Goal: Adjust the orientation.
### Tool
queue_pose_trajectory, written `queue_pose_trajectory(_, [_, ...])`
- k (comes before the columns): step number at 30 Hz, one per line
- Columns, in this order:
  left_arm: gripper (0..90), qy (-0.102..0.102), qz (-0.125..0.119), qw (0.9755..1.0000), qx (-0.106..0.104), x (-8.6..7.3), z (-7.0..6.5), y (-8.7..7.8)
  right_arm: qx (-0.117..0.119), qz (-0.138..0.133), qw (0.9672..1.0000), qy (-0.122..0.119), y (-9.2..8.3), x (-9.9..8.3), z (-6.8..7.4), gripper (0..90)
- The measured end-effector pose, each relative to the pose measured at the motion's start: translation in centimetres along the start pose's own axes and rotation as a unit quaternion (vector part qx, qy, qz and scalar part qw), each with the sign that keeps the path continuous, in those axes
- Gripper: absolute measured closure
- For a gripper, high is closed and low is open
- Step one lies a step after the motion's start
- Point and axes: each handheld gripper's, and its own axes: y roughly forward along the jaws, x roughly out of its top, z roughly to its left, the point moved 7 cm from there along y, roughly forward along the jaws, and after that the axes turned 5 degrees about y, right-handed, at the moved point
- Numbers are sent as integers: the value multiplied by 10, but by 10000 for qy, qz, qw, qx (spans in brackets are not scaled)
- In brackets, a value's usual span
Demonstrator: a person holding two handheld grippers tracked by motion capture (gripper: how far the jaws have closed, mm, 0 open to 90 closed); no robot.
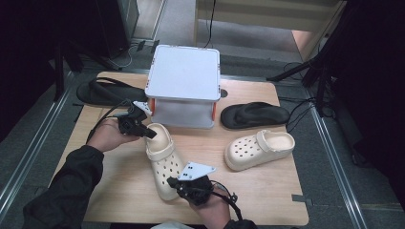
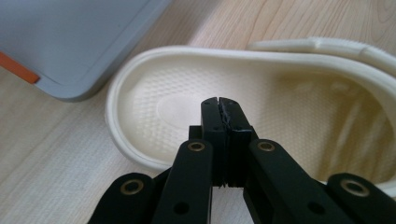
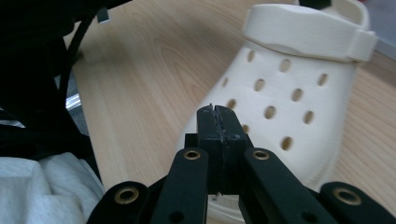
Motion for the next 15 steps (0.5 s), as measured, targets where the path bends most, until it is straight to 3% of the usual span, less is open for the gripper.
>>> queue_pose_trajectory(7, [900, -106, -29, 9999, 18, -7, 9, 8, 138, 108, 9998, -67, 17, -1, 19, 900])
queue_pose_trajectory(15, [900, -127, -36, 9999, 74, -10, 12, 13, 290, 347, 9990, -49, 35, -8, 26, 900])
